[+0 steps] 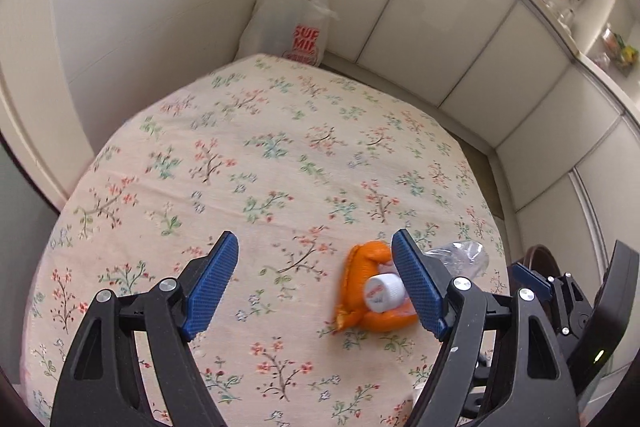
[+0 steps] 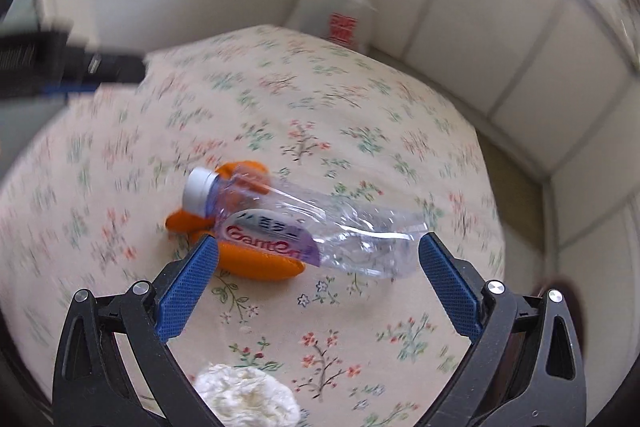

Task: Collect trash
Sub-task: 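Grasp the clear water bottle with the right tool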

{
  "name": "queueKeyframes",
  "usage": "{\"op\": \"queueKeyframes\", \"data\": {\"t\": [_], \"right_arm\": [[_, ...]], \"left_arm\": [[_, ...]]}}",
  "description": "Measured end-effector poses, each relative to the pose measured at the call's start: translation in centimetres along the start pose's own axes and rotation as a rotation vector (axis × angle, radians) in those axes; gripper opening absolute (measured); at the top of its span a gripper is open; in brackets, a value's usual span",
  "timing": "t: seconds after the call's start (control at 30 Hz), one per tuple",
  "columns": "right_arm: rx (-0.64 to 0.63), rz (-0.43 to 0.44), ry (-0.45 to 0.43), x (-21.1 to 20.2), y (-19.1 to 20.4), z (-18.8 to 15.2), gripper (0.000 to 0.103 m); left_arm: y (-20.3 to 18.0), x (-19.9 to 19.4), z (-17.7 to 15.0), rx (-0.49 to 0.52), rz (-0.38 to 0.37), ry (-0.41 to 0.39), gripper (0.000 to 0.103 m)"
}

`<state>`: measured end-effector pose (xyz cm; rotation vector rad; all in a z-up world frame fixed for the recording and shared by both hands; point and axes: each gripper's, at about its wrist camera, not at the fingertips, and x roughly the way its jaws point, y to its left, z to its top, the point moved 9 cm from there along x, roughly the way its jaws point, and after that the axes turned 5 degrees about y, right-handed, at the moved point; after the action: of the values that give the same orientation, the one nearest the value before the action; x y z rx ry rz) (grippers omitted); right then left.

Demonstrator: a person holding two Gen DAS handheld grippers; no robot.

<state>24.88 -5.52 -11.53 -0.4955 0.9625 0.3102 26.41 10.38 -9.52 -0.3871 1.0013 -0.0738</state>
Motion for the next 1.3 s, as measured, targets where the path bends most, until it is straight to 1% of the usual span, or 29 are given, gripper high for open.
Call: {"op": "queueKeyframes", "data": {"t": [0.07, 0.1, 0.17, 0.3, 0.4, 0.47, 0.5, 0.53, 0.57, 0.6, 0.63, 0.67, 0.77, 0.87, 0.93, 0.97, 1.0, 1.1, 1.17, 1.3], "right_arm": [[-0.115, -0.047, -0.003, 0.4, 1.1, 0.2, 0.096], [-0.148, -0.051, 0.005, 0.8, 1.5, 0.3, 0.096], [-0.169, -0.034, 0.021, 1.5, 1.8, 0.3, 0.096], [-0.187, -0.013, 0.052, 3.4, 1.0, 0.1, 0.096], [-0.201, 0.032, 0.068, 4.8, 0.8, -0.2, 0.096], [-0.201, 0.083, 0.071, 5.5, 0.8, -0.2, 0.095], [-0.189, 0.113, 0.074, 5.8, 0.7, -0.2, 0.092], [-0.171, 0.143, 0.078, 6.1, 0.7, -0.3, 0.091], [-0.149, 0.159, 0.071, 6.1, 0.6, -0.1, 0.087], [-0.130, 0.172, 0.057, 6.0, 0.4, 0.1, 0.080], [-0.116, 0.177, 0.049, 5.8, 0.3, 0.4, 0.075], [-0.106, 0.181, 0.045, 5.6, 0.2, 0.6, 0.062], [-0.053, 0.215, 0.033, 4.9, -0.1, 1.1, 0.054], [-0.036, 0.198, 0.041, 5.0, -0.2, 1.0, 0.053], [-0.014, 0.188, 0.037, 4.9, -0.4, 1.1, 0.050], [-0.001, 0.186, 0.034, 4.7, -0.5, 1.2, 0.043], [0.017, 0.184, 0.031, 4.6, -0.8, 1.4, 0.041], [0.074, 0.177, 0.016, 4.1, -1.8, 1.8, 0.040], [0.101, 0.160, 0.004, 3.7, -2.6, 2.0, 0.040], [0.194, 0.141, -0.029, 2.3, -4.7, 2.1, 0.040]], "left_arm": [[1.0, 0.4, 0.0, -0.056, -0.033, 0.023, 0.077], [1.3, 0.4, 0.1, -0.072, -0.043, 0.026, 0.077], [1.7, 0.4, 0.3, -0.090, -0.054, 0.026, 0.077], [1.6, 0.8, 0.6, -0.092, -0.067, 0.033, 0.077], [1.5, 1.3, 0.4, -0.101, -0.085, 0.055, 0.077], [1.4, 1.8, 0.3, -0.108, -0.097, 0.071, 0.077], [1.3, 2.0, 0.3, -0.110, -0.102, 0.077, 0.077], [1.1, 2.2, 0.3, -0.110, -0.104, 0.080, 0.077], [1.0, 2.3, 0.4, -0.107, -0.102, 0.081, 0.077], [0.9, 2.5, 0.4, -0.102, -0.101, 0.083, 0.077], [0.8, 2.7, 0.5, -0.098, -0.099, 0.086, 0.077], [0.7, 3.0, 0.5, -0.095, -0.098, 0.091, 0.077], [0.5, 3.8, 0.4, -0.088, -0.092, 0.101, 0.077], [0.2, 4.2, 0.4, -0.080, -0.085, 0.103, 0.077], [0.2, 4.3, 0.6, -0.078, -0.080, 0.096, 0.077], [0.2, 4.3, 0.7, -0.077, -0.079, 0.094, 0.077], [0.2, 4.3, 0.8, -0.076, -0.077, 0.091, 0.077], [0.1, 4.7, 1.0, -0.072, -0.070, 0.093, 0.077], [-0.2, 5.3, 1.0, -0.064, -0.065, 0.104, 0.077], [-1.2, 6.8, 0.8, -0.041, -0.057, 0.131, 0.077]]}}
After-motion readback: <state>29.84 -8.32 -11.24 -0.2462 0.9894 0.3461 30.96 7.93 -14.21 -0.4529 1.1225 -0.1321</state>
